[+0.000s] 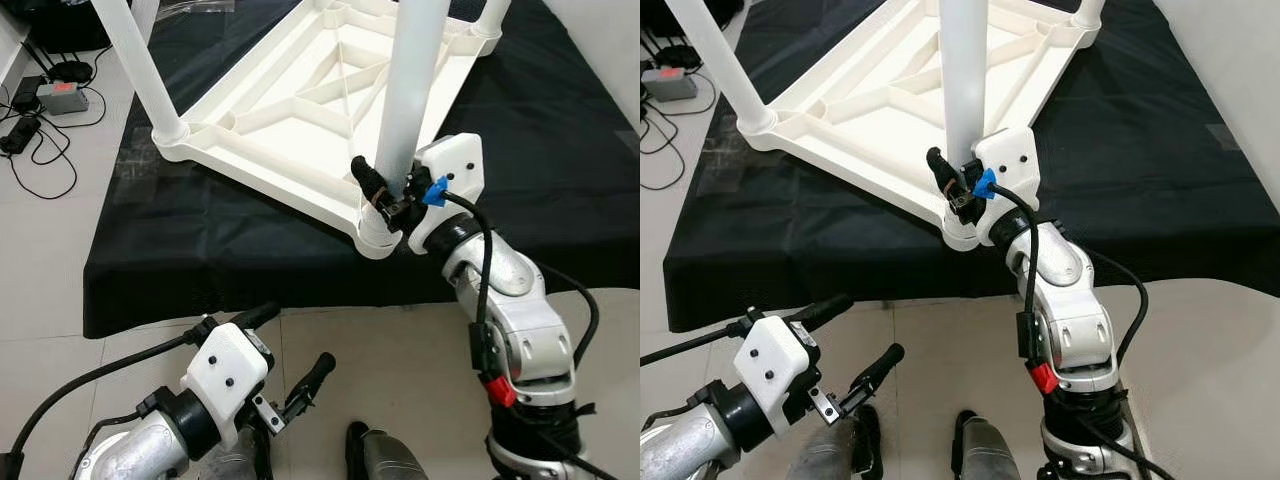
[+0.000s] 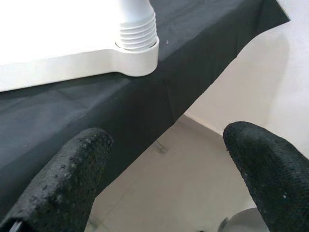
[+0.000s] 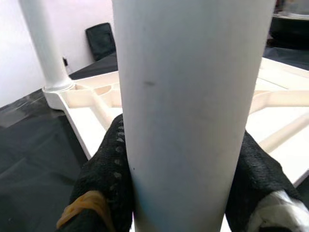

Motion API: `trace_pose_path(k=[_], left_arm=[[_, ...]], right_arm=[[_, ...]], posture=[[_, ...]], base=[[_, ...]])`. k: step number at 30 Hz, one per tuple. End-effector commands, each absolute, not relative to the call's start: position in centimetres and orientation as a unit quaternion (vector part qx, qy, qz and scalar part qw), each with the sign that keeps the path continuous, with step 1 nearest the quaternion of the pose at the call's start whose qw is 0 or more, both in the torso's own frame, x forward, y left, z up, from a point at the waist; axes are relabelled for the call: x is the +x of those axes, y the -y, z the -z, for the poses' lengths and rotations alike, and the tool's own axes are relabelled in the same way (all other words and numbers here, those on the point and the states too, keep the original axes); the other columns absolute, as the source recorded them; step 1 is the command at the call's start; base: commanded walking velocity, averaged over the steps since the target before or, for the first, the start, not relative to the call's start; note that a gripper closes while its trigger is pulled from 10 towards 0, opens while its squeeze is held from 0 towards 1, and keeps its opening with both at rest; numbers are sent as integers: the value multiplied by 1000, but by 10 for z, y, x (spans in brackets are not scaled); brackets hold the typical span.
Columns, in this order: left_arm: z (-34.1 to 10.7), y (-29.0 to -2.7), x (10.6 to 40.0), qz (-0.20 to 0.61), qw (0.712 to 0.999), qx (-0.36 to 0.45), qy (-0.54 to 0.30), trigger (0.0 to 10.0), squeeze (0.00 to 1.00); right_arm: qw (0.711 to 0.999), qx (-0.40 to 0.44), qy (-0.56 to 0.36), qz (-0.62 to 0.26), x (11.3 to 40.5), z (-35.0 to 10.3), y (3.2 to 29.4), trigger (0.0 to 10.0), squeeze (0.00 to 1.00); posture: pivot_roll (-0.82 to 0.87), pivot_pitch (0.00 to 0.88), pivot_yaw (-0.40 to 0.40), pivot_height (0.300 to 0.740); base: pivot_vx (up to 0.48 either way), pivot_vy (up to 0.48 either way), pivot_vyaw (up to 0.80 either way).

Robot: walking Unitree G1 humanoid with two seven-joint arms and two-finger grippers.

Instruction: Building children table

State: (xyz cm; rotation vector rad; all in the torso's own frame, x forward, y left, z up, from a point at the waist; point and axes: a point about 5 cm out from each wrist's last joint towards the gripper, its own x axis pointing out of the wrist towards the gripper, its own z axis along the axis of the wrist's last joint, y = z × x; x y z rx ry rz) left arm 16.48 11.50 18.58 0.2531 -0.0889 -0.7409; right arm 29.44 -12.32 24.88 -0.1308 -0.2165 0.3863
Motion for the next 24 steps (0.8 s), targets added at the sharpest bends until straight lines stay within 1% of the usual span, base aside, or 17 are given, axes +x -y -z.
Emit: trace_pose_path(k=[1,4,7,8,9,11,12,13,15,17,18,21,23,24], left_arm=[[-181,-114,163,367,922,119,35,10000,0],[-181,-114,163,366,922,121,36,10000,0],[-182,-116,166,358,925,123,39,10000,0],[-187,-121,172,340,931,122,50,10000,0],[-187,-121,172,340,931,122,50,10000,0],[-210,-136,195,286,947,112,94,10000,0],[-210,-136,195,286,947,112,94,10000,0],[-225,-144,207,262,952,102,123,10000,0],[-225,-144,207,262,952,102,123,10000,0],[-259,-151,229,241,948,88,186,10000,0],[-272,-152,235,239,945,83,207,10000,0],[-272,-152,235,239,945,83,207,10000,0],[-305,-147,254,256,930,54,260,10000,0],[-305,-147,254,256,930,54,260,10000,0]], right_arm=[[990,-59,-20,-129,300,-202,144,10000,0],[990,-56,-21,-127,299,-201,141,10000,0],[993,-46,-24,-108,292,-199,134,10000,0],[994,-39,-20,-98,290,-198,131,10000,0],[994,-39,-20,-98,290,-198,131,10000,0],[996,-26,-17,-84,284,-195,124,10000,0],[996,-26,-17,-84,284,-195,124,10000,0],[996,-23,-17,-81,281,-193,120,10000,0],[996,-23,-17,-81,281,-193,120,10000,0],[996,-19,-18,-82,279,-191,116,10000,0],[996,-18,-17,-83,279,-191,115,10000,0],[996,-18,-17,-83,279,-191,115,10000,0],[996,-22,-10,-87,279,-194,112,10000,0],[996,-22,-10,-87,279,-194,112,10000,0]], posture=[[-60,315,-27,740],[-57,307,-24,740],[-50,302,-21,740],[-45,294,-15,740],[-45,294,-15,740],[-40,285,-8,740],[-40,285,-8,740],[-39,283,-4,740],[-39,283,-4,740],[-39,277,1,740],[-39,277,1,740],[-39,277,1,740],[-41,276,-1,740],[-41,276,-1,740]], base=[[0,0,0],[0,0,0],[0,0,0],[0,0,0],[0,0,0],[0,0,0],[0,0,0],[0,0,0],[0,0,0],[0,0,0],[0,0,0],[0,0,0],[0,0,0],[0,0,0]])
